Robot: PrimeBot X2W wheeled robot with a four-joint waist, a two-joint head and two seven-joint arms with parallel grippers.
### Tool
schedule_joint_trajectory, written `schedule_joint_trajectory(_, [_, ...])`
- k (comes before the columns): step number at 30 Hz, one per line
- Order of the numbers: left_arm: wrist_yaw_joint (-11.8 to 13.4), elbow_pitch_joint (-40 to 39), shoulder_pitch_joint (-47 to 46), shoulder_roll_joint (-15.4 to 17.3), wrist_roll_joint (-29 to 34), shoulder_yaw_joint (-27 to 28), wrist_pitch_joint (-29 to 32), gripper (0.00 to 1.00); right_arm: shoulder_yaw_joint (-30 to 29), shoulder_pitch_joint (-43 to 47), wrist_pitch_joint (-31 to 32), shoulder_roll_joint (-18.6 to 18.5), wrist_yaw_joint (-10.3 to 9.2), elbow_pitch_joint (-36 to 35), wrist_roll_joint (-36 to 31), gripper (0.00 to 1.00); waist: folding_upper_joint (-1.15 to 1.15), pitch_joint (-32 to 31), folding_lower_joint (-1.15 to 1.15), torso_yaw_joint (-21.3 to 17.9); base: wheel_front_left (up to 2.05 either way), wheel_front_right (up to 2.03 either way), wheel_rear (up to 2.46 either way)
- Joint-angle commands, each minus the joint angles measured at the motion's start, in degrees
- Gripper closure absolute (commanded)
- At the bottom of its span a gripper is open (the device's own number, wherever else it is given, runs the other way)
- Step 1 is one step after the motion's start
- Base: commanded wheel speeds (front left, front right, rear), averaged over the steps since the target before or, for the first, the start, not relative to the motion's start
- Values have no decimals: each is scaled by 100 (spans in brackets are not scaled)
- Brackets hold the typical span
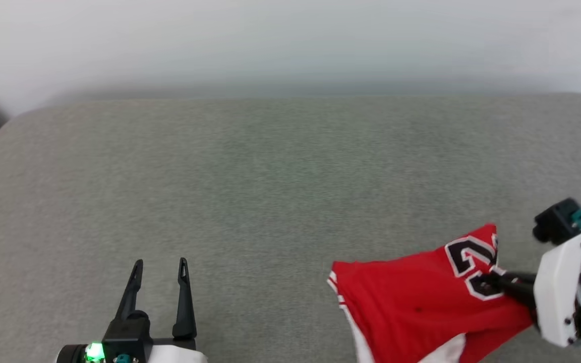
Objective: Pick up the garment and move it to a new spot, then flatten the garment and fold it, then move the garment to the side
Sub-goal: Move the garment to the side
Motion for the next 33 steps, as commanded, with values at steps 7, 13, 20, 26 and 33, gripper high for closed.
schedule_joint_trajectory(7, [12,-268,-232,61,61,185,-11,0,42,-955,-271,-663,-1,-44,-309,100,0,690,0,-946,0,0,0])
schedule_joint_trajectory(13, [-60,-444,-633,226,169,286,-12,0,103,-1559,-739,-1142,-3,579,-577,100,0,1362,0,-1374,0,0,0])
schedule_joint_trajectory(20, [-100,-765,-970,435,259,288,-12,0,-287,-2104,-1475,-1520,-2,2041,-719,100,0,2095,0,-1476,0,0,0])
schedule_joint_trajectory(26, [-36,-1083,-1092,532,302,328,-12,0,-637,-2277,-1939,-1820,-2,2900,-790,100,0,2519,0,-1450,0,0,0])
schedule_joint_trajectory(33, [4,-1188,-1177,596,303,315,-12,0,-714,-2366,-2240,-1574,-2,3677,-861,100,0,2686,0,-1450,0,0,0])
